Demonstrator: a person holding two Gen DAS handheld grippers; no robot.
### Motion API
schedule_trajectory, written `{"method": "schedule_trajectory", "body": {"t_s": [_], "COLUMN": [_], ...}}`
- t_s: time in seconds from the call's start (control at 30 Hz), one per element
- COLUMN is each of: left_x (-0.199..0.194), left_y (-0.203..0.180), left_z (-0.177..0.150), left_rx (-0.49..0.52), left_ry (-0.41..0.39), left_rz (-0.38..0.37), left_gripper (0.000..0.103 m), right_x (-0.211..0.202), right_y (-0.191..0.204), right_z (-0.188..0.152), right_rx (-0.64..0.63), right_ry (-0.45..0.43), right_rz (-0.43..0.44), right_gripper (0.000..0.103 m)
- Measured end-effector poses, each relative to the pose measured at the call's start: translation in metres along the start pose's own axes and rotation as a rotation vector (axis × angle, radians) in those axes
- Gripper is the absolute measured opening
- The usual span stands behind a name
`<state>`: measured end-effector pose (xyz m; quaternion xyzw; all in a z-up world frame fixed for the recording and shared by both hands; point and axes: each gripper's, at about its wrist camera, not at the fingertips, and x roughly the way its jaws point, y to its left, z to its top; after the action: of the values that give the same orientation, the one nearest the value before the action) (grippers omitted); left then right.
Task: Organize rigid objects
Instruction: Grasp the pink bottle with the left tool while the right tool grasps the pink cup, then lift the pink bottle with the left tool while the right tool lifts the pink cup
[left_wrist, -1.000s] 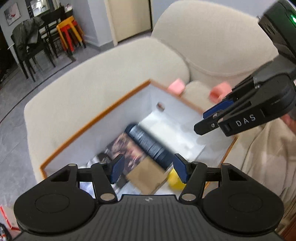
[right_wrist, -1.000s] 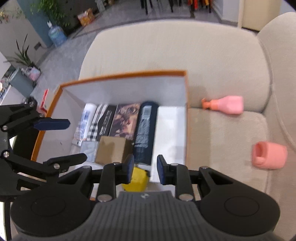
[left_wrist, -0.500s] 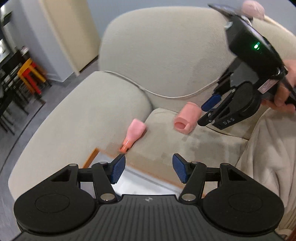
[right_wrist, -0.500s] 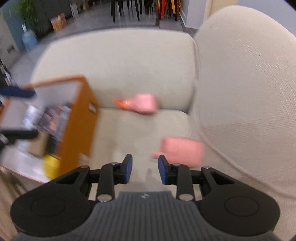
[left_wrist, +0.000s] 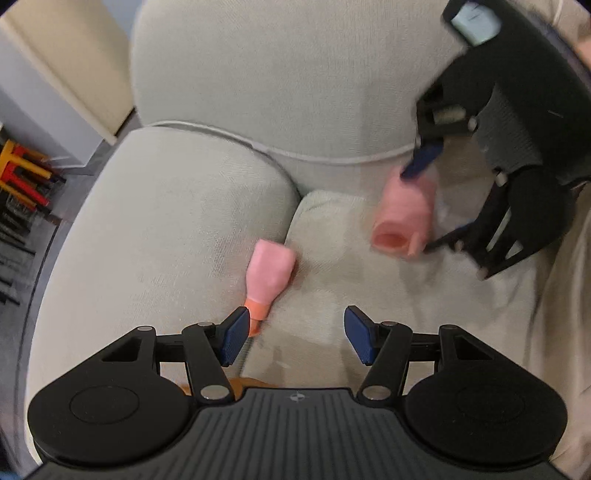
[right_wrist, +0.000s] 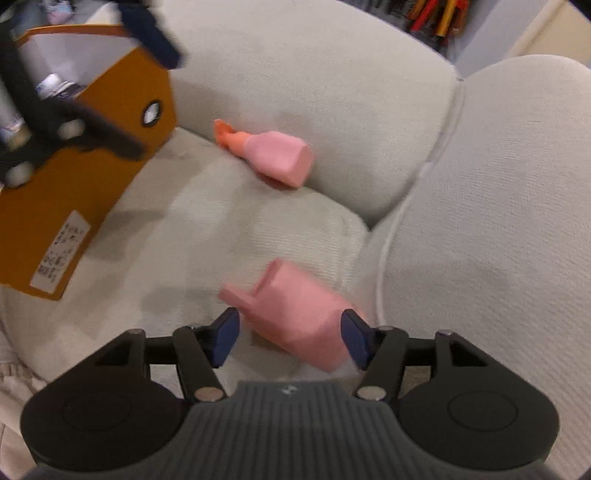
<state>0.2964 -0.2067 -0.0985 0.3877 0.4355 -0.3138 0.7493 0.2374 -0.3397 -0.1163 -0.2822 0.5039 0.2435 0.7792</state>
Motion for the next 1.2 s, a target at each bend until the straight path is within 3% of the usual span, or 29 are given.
{"method": "schedule_trajectory", "body": {"t_s": [0.1, 0.3, 0.6, 0.67, 0.73, 0.83, 0.93, 1.2], "left_x": [0.024, 0.077, 0.128, 0.134, 0.139, 0.146, 0.142, 0.08], "left_y": [0.006, 0.021, 0.021, 0.019, 0.018, 0.018, 0.014, 0.028], "left_z": [0.006, 0.016, 0.031, 0.033, 0.036, 0.039, 0.04, 0.047], "left_rx": [0.081, 0.155, 0.204, 0.2, 0.185, 0.145, 0.142, -0.021], "left_ry": [0.043, 0.186, 0.358, 0.368, 0.369, 0.385, 0.378, 0.274], "left_rz": [0.008, -0.005, 0.033, 0.024, 0.026, 0.019, 0.023, -0.064], "left_gripper": [0.07, 0.069, 0.062, 0.059, 0.04, 0.03, 0.029, 0.027], "right_x": [0.01, 0.017, 0.024, 0.017, 0.008, 0.002, 0.0, -0.008], "right_y": [0.009, 0.01, 0.012, 0.01, 0.006, -0.005, -0.013, -0.015], "right_z": [0.005, 0.008, 0.022, 0.025, 0.027, 0.03, 0.029, 0.03], "right_rx": [-0.084, -0.097, -0.04, -0.003, 0.05, 0.137, 0.197, 0.241], "right_ry": [0.005, -0.019, -0.046, -0.063, -0.076, -0.072, -0.064, -0.078], "right_rz": [-0.05, -0.068, -0.09, -0.083, -0.057, -0.017, -0.002, 0.013], "right_gripper": [0.071, 0.076, 0.073, 0.07, 0.068, 0.067, 0.067, 0.065]}}
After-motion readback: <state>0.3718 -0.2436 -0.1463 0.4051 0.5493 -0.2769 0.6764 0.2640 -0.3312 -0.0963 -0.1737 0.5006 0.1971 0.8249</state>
